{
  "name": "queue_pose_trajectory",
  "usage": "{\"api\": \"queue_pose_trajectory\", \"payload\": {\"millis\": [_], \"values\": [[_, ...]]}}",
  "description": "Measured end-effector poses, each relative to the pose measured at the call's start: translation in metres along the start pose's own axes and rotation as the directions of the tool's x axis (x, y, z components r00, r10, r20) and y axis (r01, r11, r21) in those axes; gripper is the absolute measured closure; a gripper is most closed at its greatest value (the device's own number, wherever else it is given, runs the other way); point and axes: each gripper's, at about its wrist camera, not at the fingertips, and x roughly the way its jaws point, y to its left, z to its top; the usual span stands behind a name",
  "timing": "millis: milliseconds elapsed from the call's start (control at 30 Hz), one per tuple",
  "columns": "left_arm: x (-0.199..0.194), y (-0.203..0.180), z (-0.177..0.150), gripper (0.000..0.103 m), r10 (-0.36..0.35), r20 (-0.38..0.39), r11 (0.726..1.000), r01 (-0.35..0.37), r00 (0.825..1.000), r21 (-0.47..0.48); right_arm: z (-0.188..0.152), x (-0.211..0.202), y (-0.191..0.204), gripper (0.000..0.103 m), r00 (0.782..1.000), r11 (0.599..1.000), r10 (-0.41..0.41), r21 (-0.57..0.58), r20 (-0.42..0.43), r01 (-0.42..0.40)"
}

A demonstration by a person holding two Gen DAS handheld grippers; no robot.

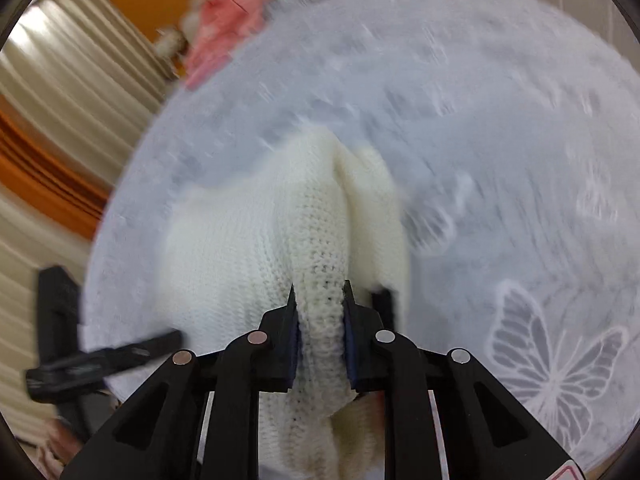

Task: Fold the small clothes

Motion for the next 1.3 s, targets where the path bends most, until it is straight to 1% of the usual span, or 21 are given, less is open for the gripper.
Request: {"api": "queue_pose_trajectory", "payload": {"millis": [33, 100, 133, 167, 200, 233, 267, 333, 400, 467, 533, 567, 600, 633, 667, 733, 800, 900, 1033, 1200, 1300], "values": [[0.003, -0.002, 0.000, 0.020, 0.017, -0.007, 1.000, -0.017, 1.000, 0.010, -0.003, 0.011, -0.004, 0.080, 0.999, 1.000, -0.004, 0.002, -0.033, 0.004], [0.008, -0.006, 0.000, 0.019, 0.041, -0.010, 0.999, -0.041, 0.999, 0.017, -0.003, 0.005, -0.003, 0.074, 1.000, 1.000, 0.005, 0.007, -0.005, -0.005], [0.007, -0.008, -0.001, 0.018, 0.047, -0.003, 0.999, -0.047, 0.999, 0.018, -0.001, -0.001, 0.000, 0.064, 1.000, 1.000, 0.003, 0.009, 0.015, -0.003], [0.007, -0.009, -0.001, 0.017, 0.054, 0.004, 0.998, -0.054, 0.999, 0.019, -0.001, -0.006, 0.002, 0.052, 0.999, 1.000, -0.003, 0.013, 0.035, 0.003], [0.006, -0.009, 0.000, 0.016, 0.065, 0.013, 0.998, -0.065, 0.998, 0.018, -0.001, -0.010, 0.003, 0.045, 0.998, 1.000, -0.026, 0.017, 0.056, 0.026], [0.005, -0.009, 0.001, 0.015, 0.070, 0.019, 0.997, -0.070, 0.997, 0.015, -0.001, -0.010, 0.003, 0.035, 0.996, 0.998, -0.058, 0.014, 0.063, 0.057], [0.005, -0.009, 0.001, 0.015, 0.072, 0.020, 0.997, -0.072, 0.997, 0.012, -0.002, -0.007, 0.002, 0.031, 0.995, 0.997, -0.080, 0.010, 0.059, 0.079], [0.007, -0.008, 0.004, 0.012, 0.081, 0.014, 0.997, -0.081, 0.997, 0.004, -0.003, 0.004, -0.001, 0.028, 0.997, 0.997, -0.075, 0.015, 0.025, 0.075], [0.010, -0.009, 0.007, 0.009, 0.090, 0.011, 0.996, -0.090, 0.996, 0.001, -0.006, 0.017, -0.010, 0.027, 0.999, 0.998, -0.032, 0.055, -0.017, 0.033], [0.015, -0.009, 0.010, 0.007, 0.095, 0.006, 0.996, -0.094, 0.996, -0.004, -0.007, 0.024, -0.018, 0.024, 1.000, 0.994, 0.014, 0.109, -0.023, -0.012], [0.020, -0.007, 0.012, 0.006, 0.089, 0.003, 0.996, -0.089, 0.996, -0.017, -0.010, 0.026, -0.025, 0.026, 0.998, 0.987, 0.053, 0.155, -0.018, -0.050], [0.022, -0.006, 0.013, 0.006, 0.062, -0.002, 0.998, -0.062, 0.998, -0.028, -0.010, 0.027, -0.028, 0.033, 0.997, 0.981, 0.077, 0.178, -0.014, -0.073], [0.022, -0.003, 0.012, 0.010, 0.030, -0.007, 0.999, -0.030, 1.000, -0.035, -0.010, 0.027, -0.029, 0.041, 0.995, 0.978, 0.100, 0.183, -0.012, -0.096], [0.022, -0.003, 0.012, 0.024, 0.007, -0.012, 0.999, -0.008, 1.000, -0.034, -0.011, 0.025, -0.028, 0.049, 0.994, 0.976, 0.112, 0.189, -0.010, -0.108], [0.019, -0.005, 0.012, 0.027, 0.000, -0.017, 1.000, 0.000, 1.000, -0.027, -0.012, 0.022, -0.027, 0.056, 0.994, 0.977, 0.110, 0.186, -0.005, -0.107], [0.011, -0.010, 0.012, 0.051, -0.001, -0.003, 1.000, 0.001, 1.000, -0.009, -0.011, 0.007, -0.020, 0.061, 0.994, 0.979, 0.107, 0.171, 0.014, -0.108], [-0.007, -0.017, 0.009, 0.057, -0.025, 0.011, 1.000, 0.025, 1.000, 0.014, -0.010, -0.013, -0.008, 0.063, 0.992, 0.981, 0.117, 0.153, 0.043, -0.122], [-0.041, -0.030, 0.002, 0.058, -0.083, 0.032, 0.996, 0.082, 0.996, 0.038, -0.010, -0.046, 0.012, 0.064, 0.989, 0.984, 0.122, 0.123, 0.088, -0.132], [-0.087, -0.056, -0.023, 0.058, -0.095, 0.058, 0.988, 0.087, 0.994, 0.126, -0.022, -0.095, 0.033, 0.064, 0.983, 0.986, 0.127, 0.091, 0.135, -0.140], [-0.132, -0.087, -0.069, 0.058, -0.097, 0.083, 0.966, 0.074, 0.992, 0.248, -0.065, -0.151, 0.045, 0.064, 0.976, 0.986, 0.134, 0.073, 0.174, -0.148], [-0.147, -0.095, -0.092, 0.058, -0.098, 0.086, 0.957, 0.070, 0.991, 0.283, -0.093, -0.173, 0.056, 0.064, 0.976, 0.989, 0.128, 0.049, 0.178, -0.139]]}}
